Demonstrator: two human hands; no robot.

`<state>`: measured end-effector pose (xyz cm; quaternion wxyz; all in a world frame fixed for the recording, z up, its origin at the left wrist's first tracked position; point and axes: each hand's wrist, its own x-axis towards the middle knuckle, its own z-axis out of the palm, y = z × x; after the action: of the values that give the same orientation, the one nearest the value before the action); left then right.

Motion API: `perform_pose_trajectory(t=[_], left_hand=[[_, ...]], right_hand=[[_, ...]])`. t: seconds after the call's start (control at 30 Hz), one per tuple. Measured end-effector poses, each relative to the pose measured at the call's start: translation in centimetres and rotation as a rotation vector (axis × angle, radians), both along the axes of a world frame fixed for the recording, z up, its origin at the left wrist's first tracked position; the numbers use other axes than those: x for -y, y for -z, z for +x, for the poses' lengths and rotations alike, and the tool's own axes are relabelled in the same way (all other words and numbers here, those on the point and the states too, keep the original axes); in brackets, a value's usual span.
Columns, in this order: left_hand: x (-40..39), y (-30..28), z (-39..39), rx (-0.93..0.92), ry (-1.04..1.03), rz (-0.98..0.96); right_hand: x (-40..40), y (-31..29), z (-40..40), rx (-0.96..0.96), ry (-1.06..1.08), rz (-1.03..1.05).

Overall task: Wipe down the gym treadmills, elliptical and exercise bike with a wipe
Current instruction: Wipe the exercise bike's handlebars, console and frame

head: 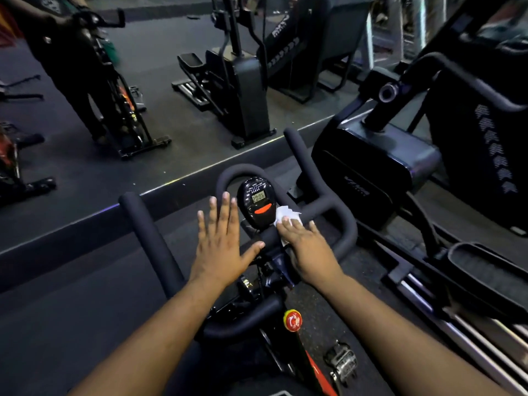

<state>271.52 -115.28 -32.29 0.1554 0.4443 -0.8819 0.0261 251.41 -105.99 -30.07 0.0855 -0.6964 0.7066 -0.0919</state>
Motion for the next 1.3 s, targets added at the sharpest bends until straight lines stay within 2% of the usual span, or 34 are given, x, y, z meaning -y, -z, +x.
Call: perform_pose_trajectory(t=[0.1,0.17,0.23,0.3,0.37,0.5,0.57,0.67,0.77,0.87,0.93,1.0,1.13,1.23,1.3], left_hand=[[-0.2,0.0,0.2,0.008,0.051,-0.033],[-0.2,0.1,0.2,0.008,0.078,-0.068],[-0.4,-0.1,0.2,0.017,0.111,-0.080],[-0.5,0.0,0.5,0.015,0.151,-0.103],[-0.7,0.0,0.6,0.002,0.194,-0.137],[-1.1,0.3,0.5,0.035,0.309,-0.230],[-1.7,0.1,0.1,0.038,0.371,-0.250],[-2.3,-0.6,-1.6,0.087,0.439,-0.261],[-2.6,-1.5,-5.1,0.170,0.405,-0.203],[-2.5,-1.8,-8.1,0.338,0.312,-0.180],[-2.3,-1.8,-9.2,0.409,0.260,-0.195],[-2.0,-1.7,-9.6,0.421,0.222,-0.215],[-2.1,-1.4,-10.0,0.465,0.201,-0.232],[-2.3,-1.6,-10.3,0.466,0.177,-0.240],[-2.4,-1.6,-10.6,0.464,0.167,-0.233]], right_hand=[[-0.5,0.2,-1.2,-0.149,-0.046,-0.041],[-0.2,-0.2,-2.9,-0.255,0.027,-0.045],[0.3,-0.8,-4.2,-0.264,0.141,0.035],[1.0,-1.2,-3.9,-0.226,0.243,0.062],[1.0,-1.2,-2.0,-0.109,0.294,0.003],[-1.3,-0.5,1.4,0.144,0.166,-0.026],[-2.0,-1.6,0.1,0.240,0.145,-0.054],[-1.1,-3.3,-4.5,0.297,0.266,-0.183],[1.3,-3.7,-9.0,0.184,0.372,-0.219],[3.5,-1.8,-9.7,0.036,0.314,-0.055],[3.8,-0.2,-9.0,0.075,0.284,-0.003],[3.2,0.9,-8.0,0.179,0.229,-0.042],[1.7,1.0,-8.6,0.328,-0.039,-0.109],[3.3,0.5,-12.9,0.274,0.045,-0.208],[4.9,0.3,-14.2,0.129,0.084,-0.141]])
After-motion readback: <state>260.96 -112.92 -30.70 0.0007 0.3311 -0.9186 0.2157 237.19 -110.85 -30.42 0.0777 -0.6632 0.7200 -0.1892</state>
